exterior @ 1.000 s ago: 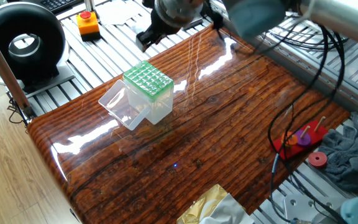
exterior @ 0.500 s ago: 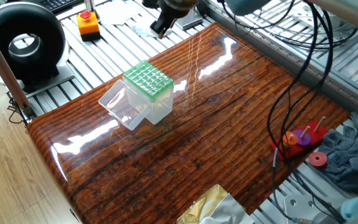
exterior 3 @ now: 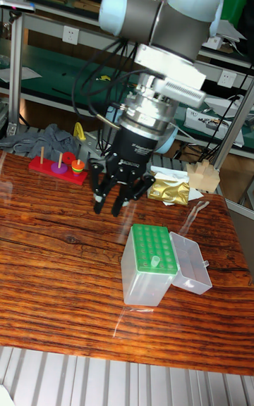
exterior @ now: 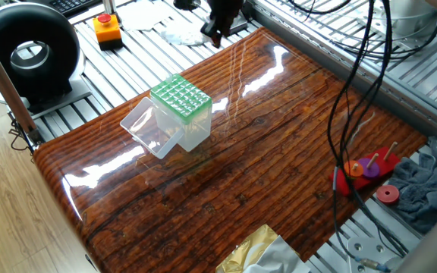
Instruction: Insert a large pipette tip into the holder for large pipette tips
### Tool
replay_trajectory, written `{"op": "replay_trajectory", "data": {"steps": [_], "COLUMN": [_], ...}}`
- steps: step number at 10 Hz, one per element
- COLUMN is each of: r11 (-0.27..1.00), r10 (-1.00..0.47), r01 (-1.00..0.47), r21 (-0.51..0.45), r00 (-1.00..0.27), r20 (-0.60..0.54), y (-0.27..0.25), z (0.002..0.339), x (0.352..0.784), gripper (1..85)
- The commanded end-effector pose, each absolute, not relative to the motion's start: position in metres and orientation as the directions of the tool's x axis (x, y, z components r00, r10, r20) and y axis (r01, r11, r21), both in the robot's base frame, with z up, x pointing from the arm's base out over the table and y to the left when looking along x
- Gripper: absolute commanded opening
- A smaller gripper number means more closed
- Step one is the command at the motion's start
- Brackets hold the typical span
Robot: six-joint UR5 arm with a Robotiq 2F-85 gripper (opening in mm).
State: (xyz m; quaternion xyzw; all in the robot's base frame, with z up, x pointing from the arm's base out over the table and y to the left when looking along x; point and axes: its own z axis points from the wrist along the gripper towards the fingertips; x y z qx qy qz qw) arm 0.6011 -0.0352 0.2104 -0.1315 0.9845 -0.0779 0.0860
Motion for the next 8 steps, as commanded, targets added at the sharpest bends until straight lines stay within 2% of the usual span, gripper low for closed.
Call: {"op": "replay_trajectory", "data": {"steps": [1,2,3,4,8], "r11": [0.992,0.992,0.993,0.994,0.994], "r10": [-0.118,-0.117,-0.103,-0.085,-0.095], "r01": [-0.116,-0.114,-0.099,-0.081,-0.092], "r21": [-0.046,-0.059,-0.066,-0.07,-0.06], "r00": [-0.992,-0.992,-0.993,-0.995,-0.993], "r20": [-0.053,-0.047,-0.055,-0.059,-0.062], "y": [-0.0219,-0.0264,-0.0282,-0.0294,-0.0263], "z": [0.2092,0.2104,0.2113,0.2114,0.2111], "x": [0.5742,0.5734,0.5756,0.5769,0.5787], "gripper": [21.0,19.7,14.7,4.0,4.0]}}
